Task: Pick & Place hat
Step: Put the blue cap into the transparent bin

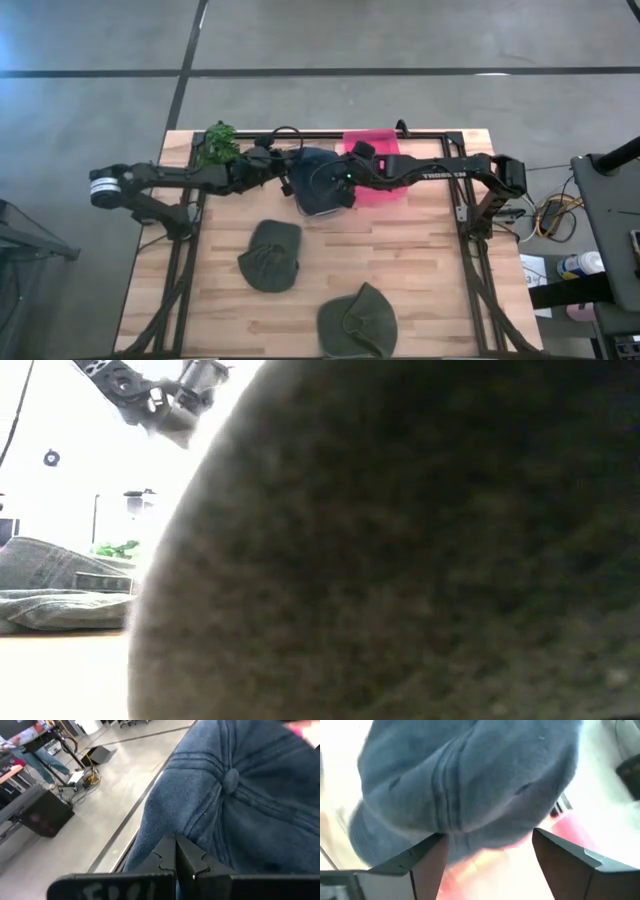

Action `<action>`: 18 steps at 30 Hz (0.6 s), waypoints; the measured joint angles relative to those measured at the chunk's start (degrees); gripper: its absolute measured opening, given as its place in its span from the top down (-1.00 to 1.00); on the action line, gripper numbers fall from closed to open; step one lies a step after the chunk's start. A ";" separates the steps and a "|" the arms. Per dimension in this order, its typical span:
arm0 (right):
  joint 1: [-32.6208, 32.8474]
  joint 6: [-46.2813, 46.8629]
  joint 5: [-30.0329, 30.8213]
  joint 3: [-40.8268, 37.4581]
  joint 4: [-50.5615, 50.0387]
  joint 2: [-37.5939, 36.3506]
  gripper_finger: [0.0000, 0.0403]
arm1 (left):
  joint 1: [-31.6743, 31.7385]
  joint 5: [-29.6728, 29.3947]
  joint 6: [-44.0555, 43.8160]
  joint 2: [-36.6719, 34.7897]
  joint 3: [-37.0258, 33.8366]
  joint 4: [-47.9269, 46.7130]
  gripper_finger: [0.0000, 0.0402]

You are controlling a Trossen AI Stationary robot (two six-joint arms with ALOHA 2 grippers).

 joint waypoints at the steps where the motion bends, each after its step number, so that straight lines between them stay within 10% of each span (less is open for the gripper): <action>1: 0.09 -1.27 0.23 0.76 -2.56 -0.01 -0.41 | 0.04 0.08 0.11 0.42 0.19 0.48 1.00; 7: 0.71 -4.12 6.90 7.14 -12.64 -1.23 -0.34 | 0.07 0.08 3.09 0.25 1.28 0.09 1.00; 18: -12.28 -0.07 -19.53 9.67 -1.80 -1.25 -0.17 | 0.14 -13.66 -2.24 -5.50 5.29 -18.37 1.00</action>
